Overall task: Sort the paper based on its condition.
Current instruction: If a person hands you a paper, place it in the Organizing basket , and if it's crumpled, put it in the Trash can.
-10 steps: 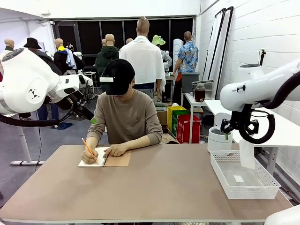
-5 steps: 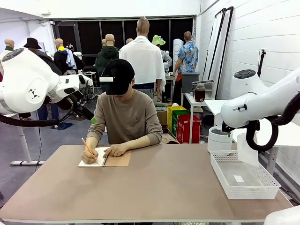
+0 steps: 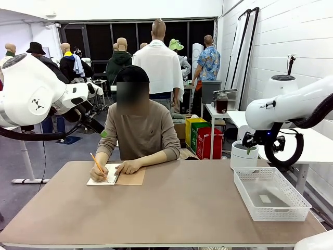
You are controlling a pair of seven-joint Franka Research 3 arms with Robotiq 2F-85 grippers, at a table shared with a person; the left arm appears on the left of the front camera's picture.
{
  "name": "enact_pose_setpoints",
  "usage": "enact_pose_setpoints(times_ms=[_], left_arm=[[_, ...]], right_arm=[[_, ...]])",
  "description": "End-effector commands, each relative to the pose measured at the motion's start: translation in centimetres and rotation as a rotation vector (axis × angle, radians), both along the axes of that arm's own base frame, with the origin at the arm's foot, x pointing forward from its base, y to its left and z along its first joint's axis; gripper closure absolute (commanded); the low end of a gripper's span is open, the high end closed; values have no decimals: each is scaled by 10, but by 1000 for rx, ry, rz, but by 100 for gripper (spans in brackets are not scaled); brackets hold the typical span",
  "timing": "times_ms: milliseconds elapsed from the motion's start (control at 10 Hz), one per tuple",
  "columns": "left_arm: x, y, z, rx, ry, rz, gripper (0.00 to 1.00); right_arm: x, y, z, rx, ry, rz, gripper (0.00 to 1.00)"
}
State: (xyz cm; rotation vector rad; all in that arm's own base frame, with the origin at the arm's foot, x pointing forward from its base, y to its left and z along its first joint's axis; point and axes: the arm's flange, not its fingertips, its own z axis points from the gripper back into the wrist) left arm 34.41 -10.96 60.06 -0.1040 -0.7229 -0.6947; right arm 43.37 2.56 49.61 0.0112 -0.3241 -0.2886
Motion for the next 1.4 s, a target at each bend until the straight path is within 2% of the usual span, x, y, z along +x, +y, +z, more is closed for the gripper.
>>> enact_pose_setpoints(times_ms=[0, 300, 600, 900, 1300], left_arm=[[1, 1, 1, -9, -7, -7, 0], [1, 1, 1, -9, -7, -7, 0], [1, 1, 1, -9, -7, -7, 0], [1, 1, 1, -9, -7, -7, 0], [1, 1, 1, -9, -7, -7, 0]], right_arm=[[6, -2, 4, 40, 18, 13, 0], [6, -4, 6, 96, 21, 25, 0], [-1, 10, 18, 303, 115, 218, 0], [-31, 49, 28, 279, 52, 443, 0], [-77, 96, 37, 166, -26, 737, 0]])
